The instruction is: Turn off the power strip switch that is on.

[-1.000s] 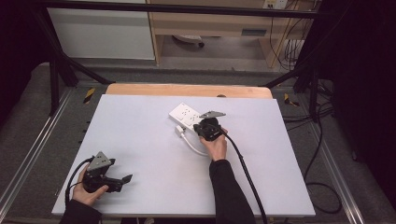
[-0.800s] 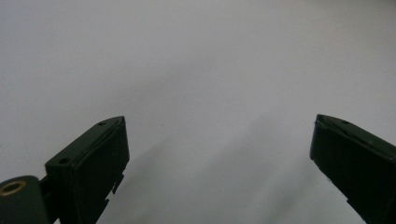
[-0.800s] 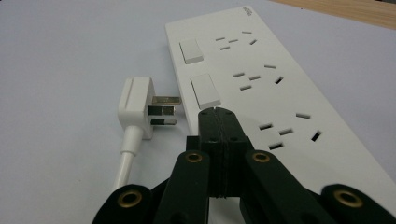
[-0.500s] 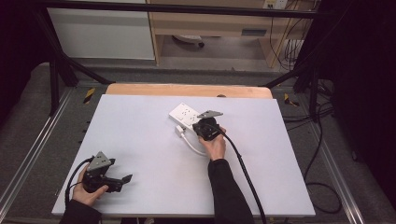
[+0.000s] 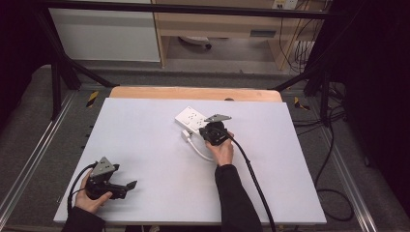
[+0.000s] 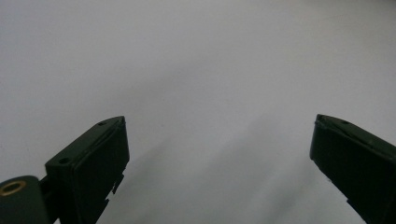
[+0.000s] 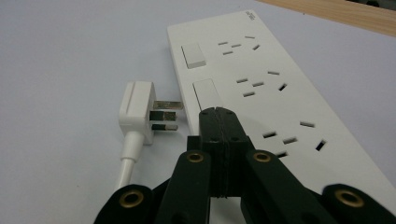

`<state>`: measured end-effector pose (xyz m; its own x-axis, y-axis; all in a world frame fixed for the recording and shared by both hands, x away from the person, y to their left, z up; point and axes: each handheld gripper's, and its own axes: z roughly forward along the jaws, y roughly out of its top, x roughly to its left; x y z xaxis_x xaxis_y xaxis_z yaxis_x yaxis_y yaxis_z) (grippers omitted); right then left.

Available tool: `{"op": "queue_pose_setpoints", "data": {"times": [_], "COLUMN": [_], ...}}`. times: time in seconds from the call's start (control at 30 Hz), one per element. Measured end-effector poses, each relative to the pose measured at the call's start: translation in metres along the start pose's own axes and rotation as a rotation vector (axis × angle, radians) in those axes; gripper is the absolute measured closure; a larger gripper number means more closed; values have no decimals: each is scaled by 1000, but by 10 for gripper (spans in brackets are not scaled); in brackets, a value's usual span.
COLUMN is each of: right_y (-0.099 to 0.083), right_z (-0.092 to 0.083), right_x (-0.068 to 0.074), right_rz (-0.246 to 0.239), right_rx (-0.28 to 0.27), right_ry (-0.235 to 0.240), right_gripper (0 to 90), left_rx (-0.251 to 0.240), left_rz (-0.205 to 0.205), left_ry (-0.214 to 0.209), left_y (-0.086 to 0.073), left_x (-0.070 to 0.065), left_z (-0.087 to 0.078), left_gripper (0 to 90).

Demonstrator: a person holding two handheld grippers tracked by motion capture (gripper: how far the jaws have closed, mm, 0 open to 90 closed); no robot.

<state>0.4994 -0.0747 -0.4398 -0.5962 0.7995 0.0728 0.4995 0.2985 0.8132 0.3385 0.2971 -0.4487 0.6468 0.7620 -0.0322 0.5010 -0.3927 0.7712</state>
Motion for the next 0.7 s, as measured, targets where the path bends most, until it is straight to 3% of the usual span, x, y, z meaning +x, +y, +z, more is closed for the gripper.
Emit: {"op": "queue_pose_setpoints", "data": {"times": [0.7], "right_y": [0], "right_z": [3], "right_x": [0], "right_rz": [-5], "right_rx": [-7], "right_ry": [0], "right_gripper": [900], "left_rx": [-1], "left_rz": [0], "left_ry": [1], "left_y": [0], "left_x": [0], "left_z": [0], "left_gripper": [43]}}
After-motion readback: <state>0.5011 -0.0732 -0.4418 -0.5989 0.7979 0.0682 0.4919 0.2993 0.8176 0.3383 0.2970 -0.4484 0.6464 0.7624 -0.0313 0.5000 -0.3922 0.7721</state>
